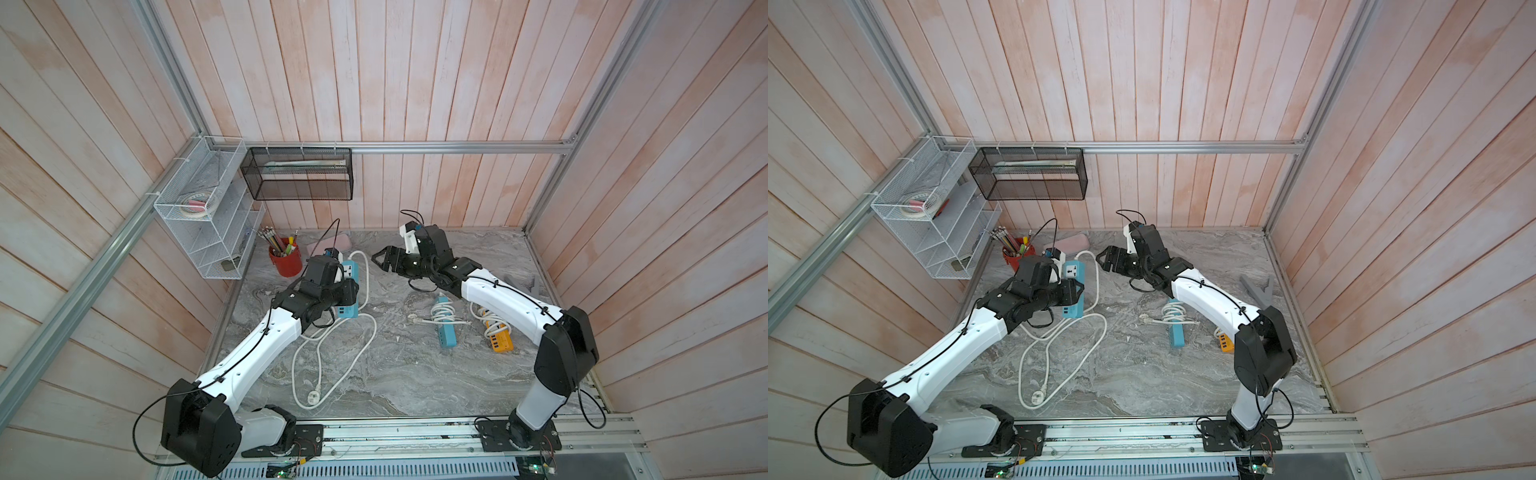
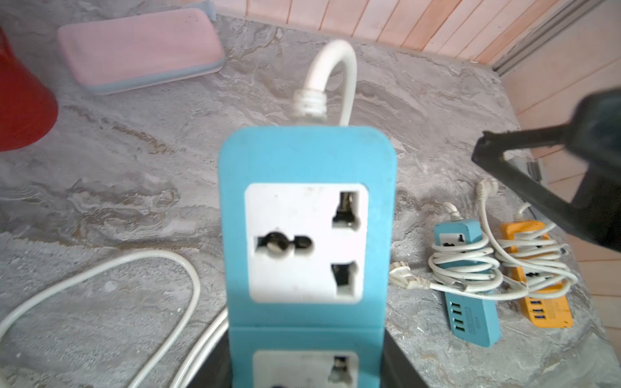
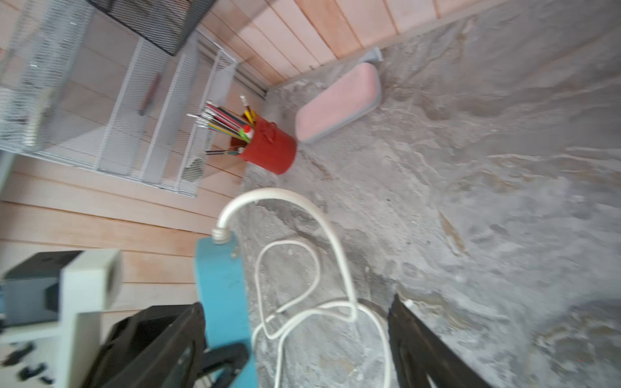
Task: Wrap the cord around the power strip
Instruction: Pick up the power strip from the center of the board.
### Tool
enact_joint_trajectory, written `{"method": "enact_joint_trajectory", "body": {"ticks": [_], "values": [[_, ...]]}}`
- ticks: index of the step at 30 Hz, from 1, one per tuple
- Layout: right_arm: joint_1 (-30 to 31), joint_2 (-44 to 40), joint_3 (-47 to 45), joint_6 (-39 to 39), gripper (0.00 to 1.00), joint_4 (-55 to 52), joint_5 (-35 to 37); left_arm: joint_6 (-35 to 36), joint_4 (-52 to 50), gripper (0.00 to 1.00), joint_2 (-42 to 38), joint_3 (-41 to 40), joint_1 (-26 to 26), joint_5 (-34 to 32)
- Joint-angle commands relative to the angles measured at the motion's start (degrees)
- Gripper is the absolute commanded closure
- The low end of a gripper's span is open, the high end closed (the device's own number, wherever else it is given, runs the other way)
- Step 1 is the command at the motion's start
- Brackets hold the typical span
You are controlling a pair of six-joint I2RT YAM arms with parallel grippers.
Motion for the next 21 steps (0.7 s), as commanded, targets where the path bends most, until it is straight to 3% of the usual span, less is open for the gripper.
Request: {"method": "enact_joint_trajectory", "body": {"ticks": [1,13,18,21], "values": [[1.4,0.9,-0.5,5.0,0.17,5.3,-5.0,2.3,4.1,0.74,0.9,1.7,-1.3,2.5],[2.9,8.8,4.2,5.4,0.31,4.4,-5.7,3.1,7.3,0.74,3.2,3.9,-3.5,3.0],[2.8,9.6,3.9,4.9,0.52,7.6,-5.0,4.0,7.9,0.71,4.3,6.4,-3.8,3.3],[2.4,7.7,0.1,4.2,0.72,13.6,-2.3,5.1,6.5,0.58,4.1,7.4,-3.8,3.7]]}}
